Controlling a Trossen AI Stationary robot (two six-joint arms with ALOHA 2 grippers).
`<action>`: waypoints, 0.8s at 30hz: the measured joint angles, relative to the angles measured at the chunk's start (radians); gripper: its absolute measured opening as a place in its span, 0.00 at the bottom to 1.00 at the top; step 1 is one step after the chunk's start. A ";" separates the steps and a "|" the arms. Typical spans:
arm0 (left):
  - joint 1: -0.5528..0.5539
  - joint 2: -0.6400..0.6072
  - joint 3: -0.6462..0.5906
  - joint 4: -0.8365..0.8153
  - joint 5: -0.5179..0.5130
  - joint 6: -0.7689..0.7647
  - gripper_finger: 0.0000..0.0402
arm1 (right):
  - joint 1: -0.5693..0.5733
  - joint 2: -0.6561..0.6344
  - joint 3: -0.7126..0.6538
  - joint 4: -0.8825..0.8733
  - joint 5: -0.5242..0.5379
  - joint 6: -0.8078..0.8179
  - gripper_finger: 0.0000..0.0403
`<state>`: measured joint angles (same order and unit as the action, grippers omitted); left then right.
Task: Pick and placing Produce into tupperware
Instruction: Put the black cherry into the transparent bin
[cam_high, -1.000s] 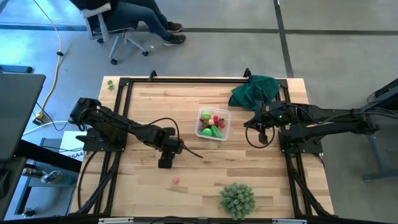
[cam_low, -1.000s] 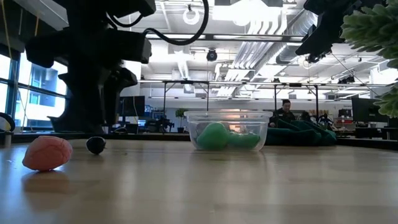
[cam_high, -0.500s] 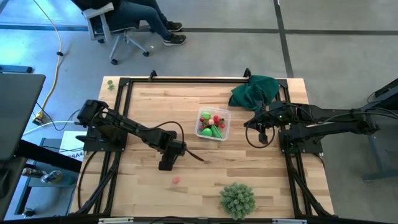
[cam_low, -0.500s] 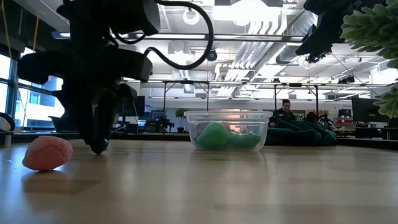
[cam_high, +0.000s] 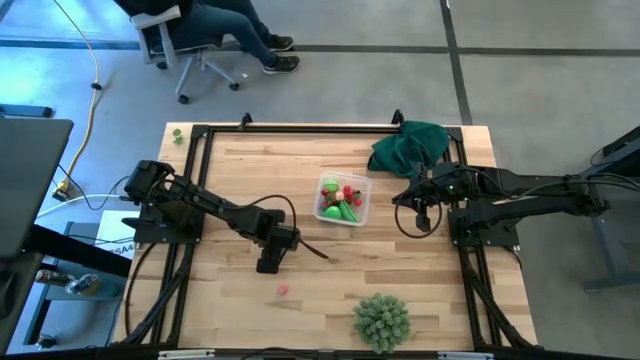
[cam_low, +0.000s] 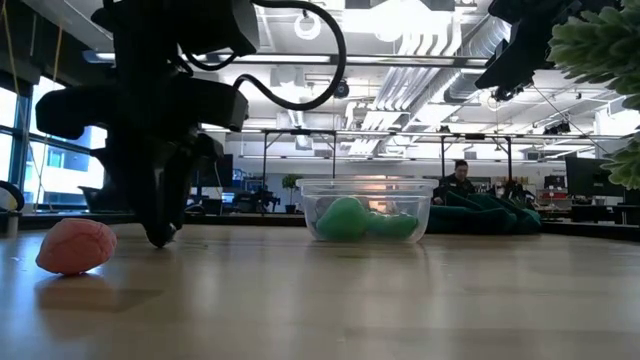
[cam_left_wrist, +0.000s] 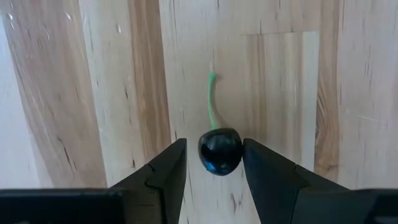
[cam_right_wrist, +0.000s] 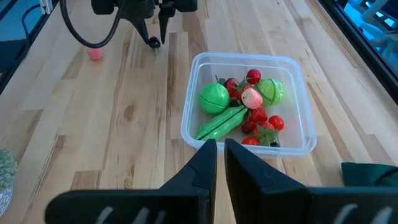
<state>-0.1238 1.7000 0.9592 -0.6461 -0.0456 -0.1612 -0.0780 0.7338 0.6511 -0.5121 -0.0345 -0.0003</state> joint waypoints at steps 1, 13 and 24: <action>0.000 0.000 0.000 0.000 -0.001 0.000 0.37 | 0.000 0.000 0.000 0.000 0.000 0.000 0.06; 0.000 0.047 0.002 0.000 0.001 0.001 0.37 | 0.000 0.000 0.000 0.000 0.000 0.000 0.06; 0.000 0.054 0.004 0.013 0.002 0.004 0.37 | 0.000 0.000 0.000 0.000 0.000 0.000 0.06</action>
<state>-0.1238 1.7542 0.9634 -0.6326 -0.0435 -0.1574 -0.0780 0.7334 0.6510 -0.5117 -0.0341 -0.0005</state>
